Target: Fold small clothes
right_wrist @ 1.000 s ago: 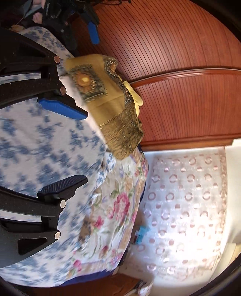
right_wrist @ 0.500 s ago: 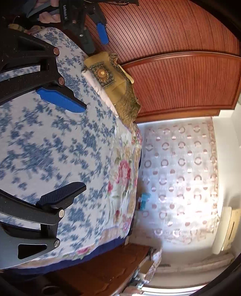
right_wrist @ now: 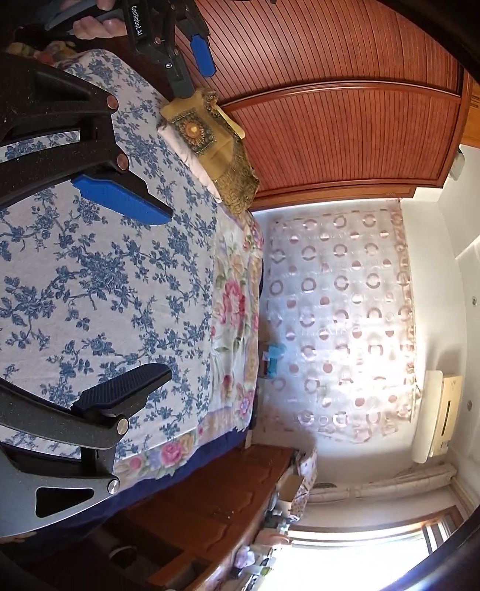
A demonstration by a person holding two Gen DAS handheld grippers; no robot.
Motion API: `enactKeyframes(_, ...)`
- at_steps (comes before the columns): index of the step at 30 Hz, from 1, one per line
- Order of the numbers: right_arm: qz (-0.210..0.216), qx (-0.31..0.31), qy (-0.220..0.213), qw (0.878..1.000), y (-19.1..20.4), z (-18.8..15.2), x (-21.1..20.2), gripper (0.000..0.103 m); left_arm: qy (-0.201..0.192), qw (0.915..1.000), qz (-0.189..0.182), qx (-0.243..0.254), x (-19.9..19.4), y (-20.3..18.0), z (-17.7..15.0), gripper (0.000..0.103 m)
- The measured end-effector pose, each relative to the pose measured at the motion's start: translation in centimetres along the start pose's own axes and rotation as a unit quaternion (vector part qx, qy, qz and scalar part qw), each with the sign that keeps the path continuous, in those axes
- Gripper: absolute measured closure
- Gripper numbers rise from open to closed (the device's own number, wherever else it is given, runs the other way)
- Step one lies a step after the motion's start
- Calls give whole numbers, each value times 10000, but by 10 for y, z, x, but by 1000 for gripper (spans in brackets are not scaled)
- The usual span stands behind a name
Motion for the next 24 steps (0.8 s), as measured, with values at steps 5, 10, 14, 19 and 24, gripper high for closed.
enactKeyframes(5,-74,36,-48,10000,11,-8,-9,24,-33,10000,38,-59,-2,3,1,18)
enactKeyframes(10,-122,68,-53,9999,15,-11,-10,24,-66,9999,67,-131,-2,5,0,18)
enactKeyframes(14,-117,101,-44,9999,14,-12,-8,24,-60,9998,102,-167,-1,6,-1,18)
enactKeyframes(19,-116,118,-33,9999,3,-9,-5,24,-66,9998,102,-161,-1,6,0,18)
enactKeyframes(24,-149,118,-52,9998,-2,-6,-6,24,-80,9998,93,-164,-1,6,-1,18)
Point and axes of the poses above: each gripper's, at about its wrist camera, not at the fingertips, and x roughly the way its jaws point, y to its left, z to its top, the point moved 7 cm from there along x, roughly the way its jaws point, and after that the axes turned 5 degrees about y, right-handed, at the moved point
